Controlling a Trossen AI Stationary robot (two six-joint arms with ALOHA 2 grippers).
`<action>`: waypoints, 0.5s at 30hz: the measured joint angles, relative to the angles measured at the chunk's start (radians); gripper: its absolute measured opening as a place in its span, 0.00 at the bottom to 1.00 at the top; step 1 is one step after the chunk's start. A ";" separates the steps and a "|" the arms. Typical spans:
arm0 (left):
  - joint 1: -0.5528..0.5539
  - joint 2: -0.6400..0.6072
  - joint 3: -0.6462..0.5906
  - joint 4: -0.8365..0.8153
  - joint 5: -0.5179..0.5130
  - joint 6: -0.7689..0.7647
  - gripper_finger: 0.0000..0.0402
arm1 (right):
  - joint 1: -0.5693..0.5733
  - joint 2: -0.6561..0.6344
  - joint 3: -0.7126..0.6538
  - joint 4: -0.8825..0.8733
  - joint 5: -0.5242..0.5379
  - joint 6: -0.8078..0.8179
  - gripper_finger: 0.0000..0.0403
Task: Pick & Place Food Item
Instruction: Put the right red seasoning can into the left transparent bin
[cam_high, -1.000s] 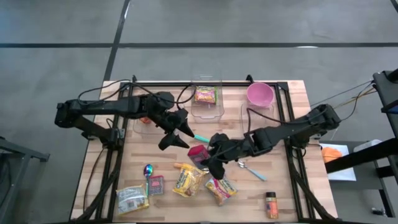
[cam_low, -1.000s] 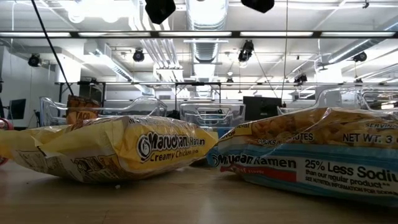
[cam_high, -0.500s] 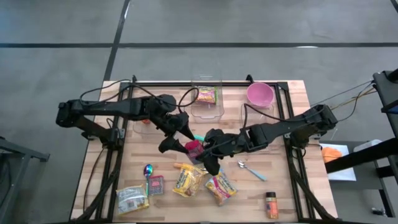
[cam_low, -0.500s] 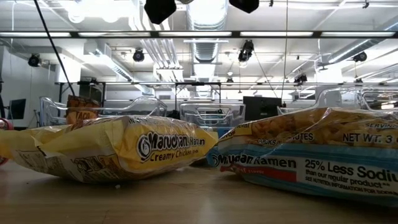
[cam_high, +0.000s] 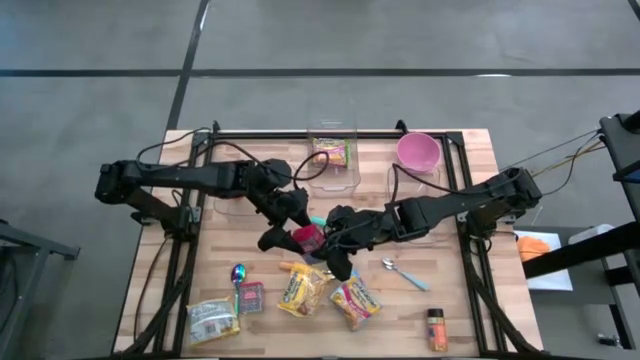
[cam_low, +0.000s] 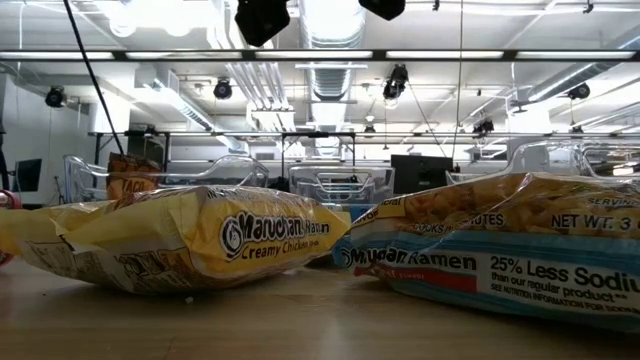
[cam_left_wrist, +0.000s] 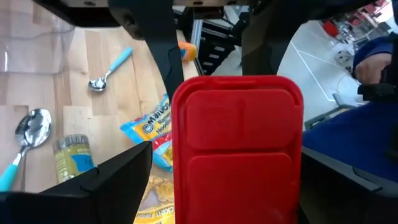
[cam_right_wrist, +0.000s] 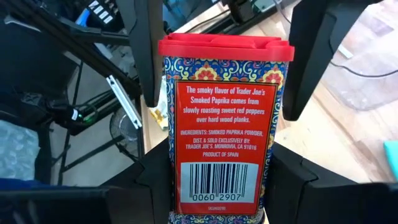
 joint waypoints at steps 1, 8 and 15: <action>0.001 0.000 0.000 0.002 0.005 0.000 0.89 | 0.000 0.000 0.000 0.000 0.000 -0.003 0.42; 0.001 0.000 0.000 0.017 0.026 -0.002 0.66 | 0.000 0.000 0.000 0.002 0.000 -0.013 0.42; 0.002 -0.001 0.000 0.018 0.027 -0.031 0.53 | -0.001 0.000 0.000 0.003 0.003 -0.016 0.42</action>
